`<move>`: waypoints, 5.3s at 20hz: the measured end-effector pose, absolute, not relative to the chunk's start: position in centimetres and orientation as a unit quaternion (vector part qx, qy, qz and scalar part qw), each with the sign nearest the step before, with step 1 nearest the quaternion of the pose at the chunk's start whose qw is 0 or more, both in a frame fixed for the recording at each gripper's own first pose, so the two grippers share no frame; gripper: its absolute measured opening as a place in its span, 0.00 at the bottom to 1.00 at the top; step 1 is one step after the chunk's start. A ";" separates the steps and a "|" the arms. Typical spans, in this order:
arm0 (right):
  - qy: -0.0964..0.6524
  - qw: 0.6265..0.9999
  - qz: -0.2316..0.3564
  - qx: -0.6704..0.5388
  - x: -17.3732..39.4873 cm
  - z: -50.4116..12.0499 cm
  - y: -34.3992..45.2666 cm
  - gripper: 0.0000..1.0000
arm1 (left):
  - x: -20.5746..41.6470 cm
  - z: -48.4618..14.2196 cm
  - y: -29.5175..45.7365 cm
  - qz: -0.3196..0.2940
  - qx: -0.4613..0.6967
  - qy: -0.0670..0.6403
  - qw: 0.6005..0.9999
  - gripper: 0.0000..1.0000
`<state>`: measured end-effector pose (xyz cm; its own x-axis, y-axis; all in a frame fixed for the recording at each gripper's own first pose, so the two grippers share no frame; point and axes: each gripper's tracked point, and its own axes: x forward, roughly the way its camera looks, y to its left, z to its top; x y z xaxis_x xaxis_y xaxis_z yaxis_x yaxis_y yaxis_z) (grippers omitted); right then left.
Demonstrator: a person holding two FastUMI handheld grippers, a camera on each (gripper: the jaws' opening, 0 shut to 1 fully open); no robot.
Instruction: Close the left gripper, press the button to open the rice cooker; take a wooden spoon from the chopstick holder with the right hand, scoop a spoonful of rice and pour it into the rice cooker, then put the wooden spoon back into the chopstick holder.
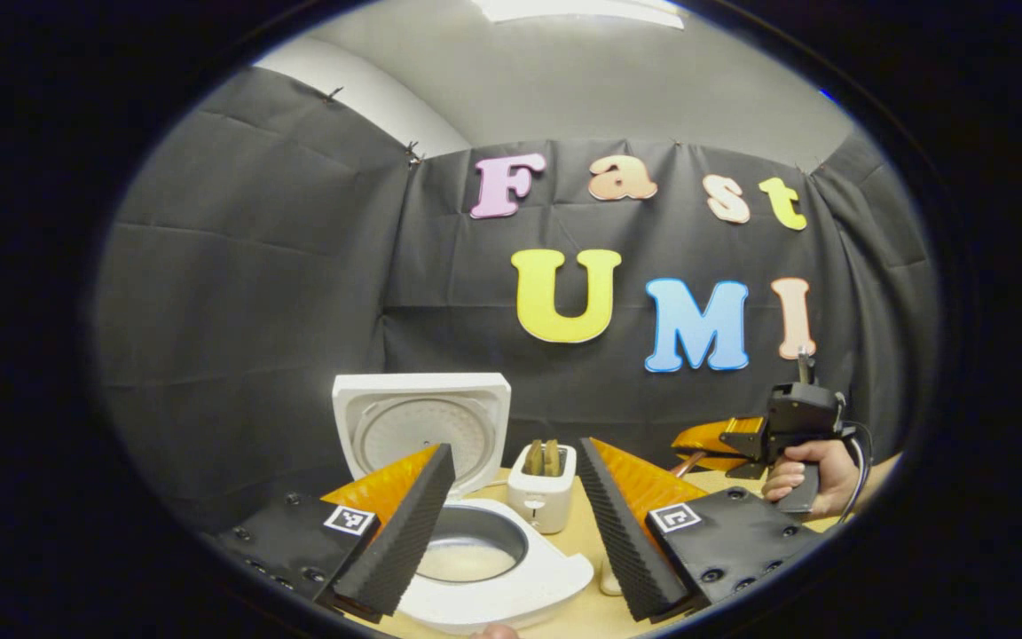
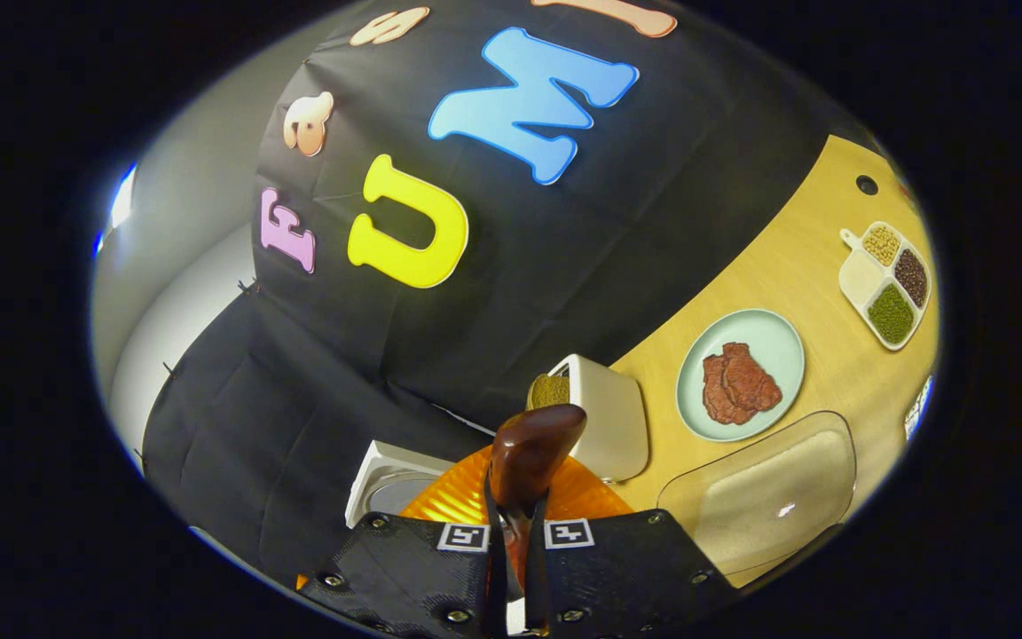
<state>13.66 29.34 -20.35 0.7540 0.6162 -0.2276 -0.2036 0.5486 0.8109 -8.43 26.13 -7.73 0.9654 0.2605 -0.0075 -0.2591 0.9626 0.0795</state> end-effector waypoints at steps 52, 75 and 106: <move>0.053 0.818 0.510 -0.261 4.1 -24.9 56.4 0.08 | -17.0 -9.2 33.1 0.227 0.022 0.019 0.973 0.96; 0.106 0.922 0.362 0.086 9.2 -10.2 35.2 0.08 | -10.0 -9.3 23.8 0.081 -0.007 0.023 0.996 0.95; 0.150 0.984 0.028 0.096 9.1 -18.4 0.3 0.08 | -0.9 -8.6 11.5 -0.051 0.039 0.051 0.997 0.96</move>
<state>9.05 0.28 -18.45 0.9532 0.0830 -0.2907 -0.0255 0.9802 0.1963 -0.89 11.54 -8.59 0.9895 -0.0985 -0.1058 0.1065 0.9917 0.0719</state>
